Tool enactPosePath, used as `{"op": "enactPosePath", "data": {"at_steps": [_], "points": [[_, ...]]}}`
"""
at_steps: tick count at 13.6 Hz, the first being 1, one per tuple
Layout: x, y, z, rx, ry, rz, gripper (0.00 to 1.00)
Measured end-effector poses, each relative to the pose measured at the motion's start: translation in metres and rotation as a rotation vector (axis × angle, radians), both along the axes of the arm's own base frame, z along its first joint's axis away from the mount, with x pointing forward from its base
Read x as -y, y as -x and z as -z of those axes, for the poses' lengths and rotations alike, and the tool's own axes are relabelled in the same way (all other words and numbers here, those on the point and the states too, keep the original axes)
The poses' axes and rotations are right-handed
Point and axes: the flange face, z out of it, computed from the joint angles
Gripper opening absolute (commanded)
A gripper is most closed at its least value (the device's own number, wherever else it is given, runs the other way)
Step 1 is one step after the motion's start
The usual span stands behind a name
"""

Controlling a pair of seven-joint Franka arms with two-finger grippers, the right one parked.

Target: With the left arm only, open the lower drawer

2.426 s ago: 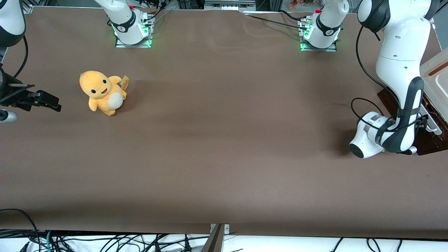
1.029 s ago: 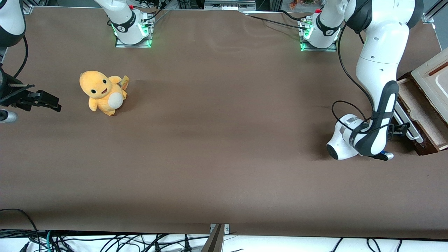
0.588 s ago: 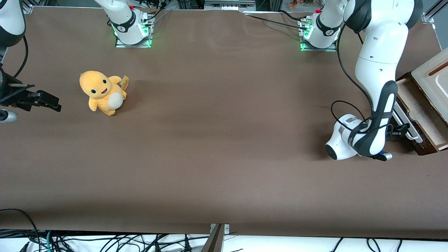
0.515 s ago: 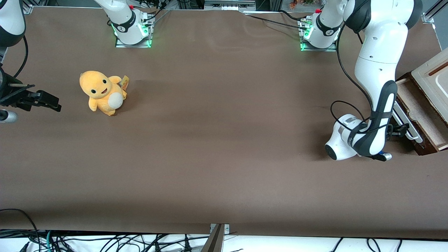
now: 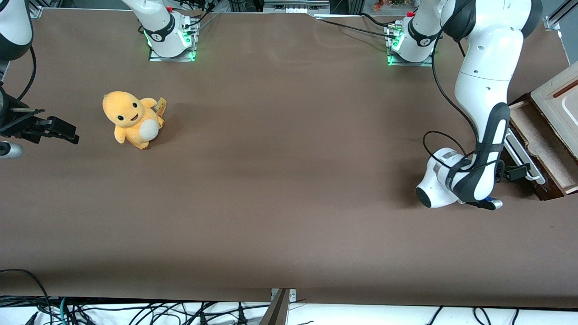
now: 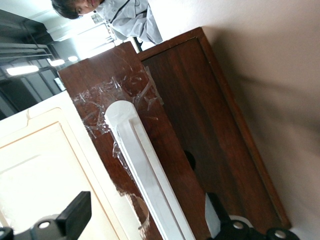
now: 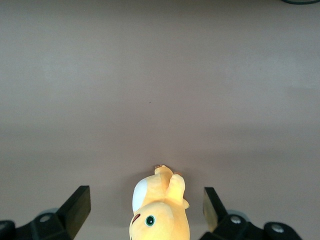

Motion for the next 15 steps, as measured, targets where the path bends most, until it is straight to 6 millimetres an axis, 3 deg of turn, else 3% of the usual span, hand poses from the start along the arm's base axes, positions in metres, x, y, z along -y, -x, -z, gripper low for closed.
{"op": "enactPosePath", "data": {"at_steps": [3, 5, 10, 12, 15], "points": [[0.023, -0.017, -0.024, 0.072, 0.131, -0.083, 1.00], [0.045, -0.030, -0.051, 0.143, 0.270, -0.164, 1.00], [0.088, -0.050, -0.154, 0.326, 0.692, -0.373, 1.00], [0.090, -0.054, -0.202, 0.396, 0.844, -0.434, 1.00], [0.058, -0.057, -0.247, 0.451, 1.027, -0.474, 1.00]]}}
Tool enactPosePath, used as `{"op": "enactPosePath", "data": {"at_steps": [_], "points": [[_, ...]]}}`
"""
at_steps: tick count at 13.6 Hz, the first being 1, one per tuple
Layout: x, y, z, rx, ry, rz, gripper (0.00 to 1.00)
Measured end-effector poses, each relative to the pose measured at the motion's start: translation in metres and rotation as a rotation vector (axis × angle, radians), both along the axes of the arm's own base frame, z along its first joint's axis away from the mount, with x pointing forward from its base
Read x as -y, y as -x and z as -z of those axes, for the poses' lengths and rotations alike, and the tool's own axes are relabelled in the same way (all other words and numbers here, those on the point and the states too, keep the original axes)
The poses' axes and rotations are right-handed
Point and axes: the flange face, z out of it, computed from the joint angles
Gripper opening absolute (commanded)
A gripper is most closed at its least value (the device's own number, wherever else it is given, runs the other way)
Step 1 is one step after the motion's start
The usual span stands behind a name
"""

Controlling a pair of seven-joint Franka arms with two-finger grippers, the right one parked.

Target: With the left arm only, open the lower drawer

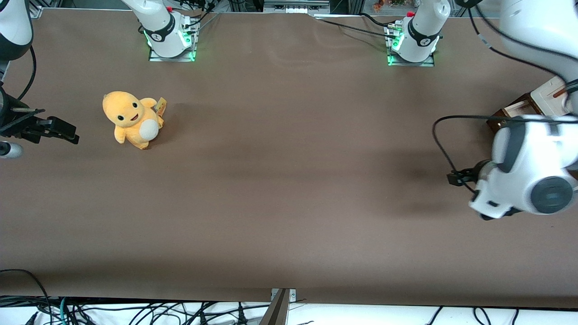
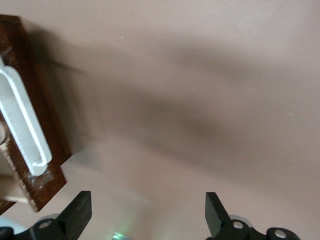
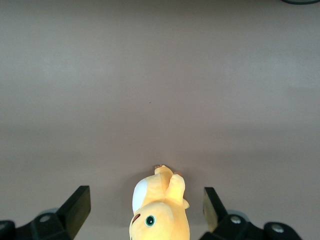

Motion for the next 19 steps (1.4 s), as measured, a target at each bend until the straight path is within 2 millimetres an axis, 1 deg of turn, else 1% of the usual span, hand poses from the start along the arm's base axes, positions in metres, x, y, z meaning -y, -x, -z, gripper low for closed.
{"op": "enactPosePath", "data": {"at_steps": [2, 3, 4, 5, 7, 9, 11, 13, 14, 16, 19], "points": [[-0.031, -0.002, -0.026, 0.067, 0.094, 0.077, 1.00], [-0.040, 0.000, -0.041, 0.107, 0.121, 0.142, 1.00], [-0.045, 0.004, -0.056, 0.154, 0.132, 0.202, 1.00], [-0.046, 0.011, -0.071, 0.198, 0.141, 0.241, 1.00], [-0.039, 0.034, -0.103, 0.269, 0.170, 0.271, 1.00], [-0.026, 0.060, -0.137, 0.313, 0.172, 0.300, 1.00], [-0.008, 0.085, -0.159, 0.332, 0.172, 0.330, 1.00], [0.001, 0.104, -0.169, 0.335, 0.174, 0.346, 1.00], [0.002, 0.109, -0.171, 0.336, 0.174, 0.348, 1.00], [0.003, 0.113, -0.168, 0.327, 0.175, 0.350, 1.00], [0.003, 0.110, -0.154, 0.303, 0.179, 0.348, 1.00]]}}
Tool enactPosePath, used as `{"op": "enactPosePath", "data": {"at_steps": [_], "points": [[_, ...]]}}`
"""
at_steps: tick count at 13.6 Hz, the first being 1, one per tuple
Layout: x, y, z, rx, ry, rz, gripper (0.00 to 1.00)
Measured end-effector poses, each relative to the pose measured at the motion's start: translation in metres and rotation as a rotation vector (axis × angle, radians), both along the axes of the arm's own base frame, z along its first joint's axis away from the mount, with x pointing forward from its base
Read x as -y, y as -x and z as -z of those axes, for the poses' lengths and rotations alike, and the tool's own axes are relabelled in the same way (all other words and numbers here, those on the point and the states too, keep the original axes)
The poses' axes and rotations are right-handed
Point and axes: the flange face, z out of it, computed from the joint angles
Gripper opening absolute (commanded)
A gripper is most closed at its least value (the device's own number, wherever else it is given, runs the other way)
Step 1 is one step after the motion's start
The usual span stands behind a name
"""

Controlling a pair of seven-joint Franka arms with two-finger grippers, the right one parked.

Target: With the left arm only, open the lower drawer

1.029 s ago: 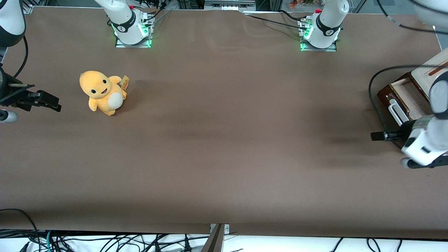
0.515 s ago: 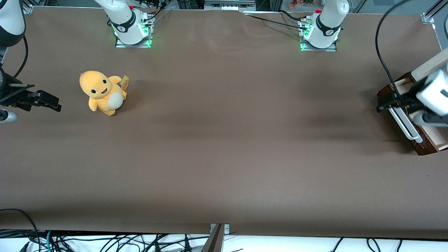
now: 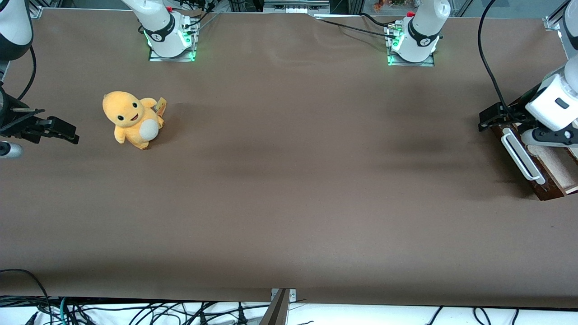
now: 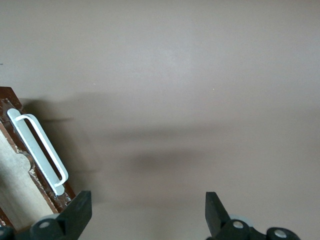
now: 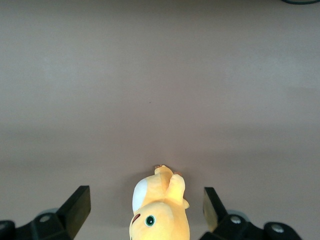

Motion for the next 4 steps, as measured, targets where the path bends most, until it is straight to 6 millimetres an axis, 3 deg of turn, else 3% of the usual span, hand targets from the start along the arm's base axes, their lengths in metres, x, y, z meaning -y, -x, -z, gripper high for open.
{"op": "enactPosePath", "data": {"at_steps": [4], "points": [[-0.0015, -0.0014, 0.0042, -0.009, 0.000, 0.003, 1.00]]}}
